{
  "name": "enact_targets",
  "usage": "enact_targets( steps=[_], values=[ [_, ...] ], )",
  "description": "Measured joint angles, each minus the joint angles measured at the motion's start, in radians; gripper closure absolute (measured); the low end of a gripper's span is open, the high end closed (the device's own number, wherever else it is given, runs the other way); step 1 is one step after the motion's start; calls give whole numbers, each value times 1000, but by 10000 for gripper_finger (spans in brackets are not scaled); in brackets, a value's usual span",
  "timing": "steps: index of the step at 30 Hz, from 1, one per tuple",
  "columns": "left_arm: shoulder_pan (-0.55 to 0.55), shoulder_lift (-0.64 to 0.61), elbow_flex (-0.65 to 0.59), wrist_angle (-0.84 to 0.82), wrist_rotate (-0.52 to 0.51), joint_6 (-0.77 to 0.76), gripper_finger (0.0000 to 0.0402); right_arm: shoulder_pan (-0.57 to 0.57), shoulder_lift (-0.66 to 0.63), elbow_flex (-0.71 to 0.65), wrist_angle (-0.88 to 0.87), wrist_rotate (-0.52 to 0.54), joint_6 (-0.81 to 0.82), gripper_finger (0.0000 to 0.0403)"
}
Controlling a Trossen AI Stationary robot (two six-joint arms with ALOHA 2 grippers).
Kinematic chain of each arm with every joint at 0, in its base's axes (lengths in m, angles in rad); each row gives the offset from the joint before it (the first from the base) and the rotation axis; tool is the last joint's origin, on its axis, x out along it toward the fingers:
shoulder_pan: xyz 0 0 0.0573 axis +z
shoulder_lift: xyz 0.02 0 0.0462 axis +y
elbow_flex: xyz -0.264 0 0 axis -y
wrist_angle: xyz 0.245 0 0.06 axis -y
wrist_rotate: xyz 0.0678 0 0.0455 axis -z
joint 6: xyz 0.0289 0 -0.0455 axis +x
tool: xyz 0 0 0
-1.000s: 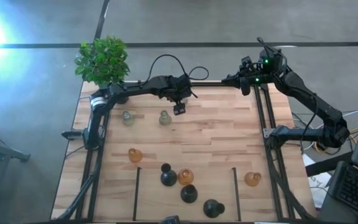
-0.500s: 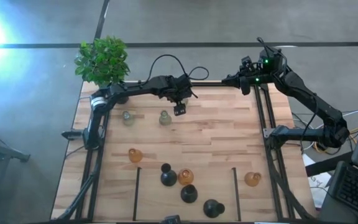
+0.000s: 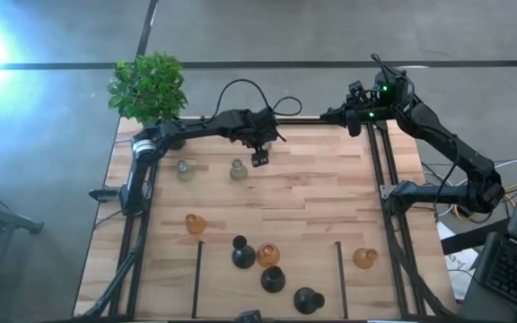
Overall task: Pick & Place candle stick holders
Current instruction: Adjust the top transparent glass candle holder
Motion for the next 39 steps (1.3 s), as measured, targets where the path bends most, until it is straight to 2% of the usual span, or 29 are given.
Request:
enact_targets(
  steps=[9, 16, 25, 30, 39],
  values=[
    [-4, -3, 1, -29, 50, -39, 97, 0, 0, 0, 0, 2, 6, 394],
    [-1, -8, 95, -110, 65, -160, 97, 0, 0, 0, -1, 1, 6, 394],
    [83, -12, 155, -151, 161, -285, 117, 0, -1, 0, -3, -1, 6, 394],
    [148, -13, 168, -172, 170, -398, 122, 0, -1, 0, -2, 0, 3, 394],
    [171, -13, 166, -191, 173, -411, 122, 0, -1, 0, -2, 2, 3, 394]
  ],
)
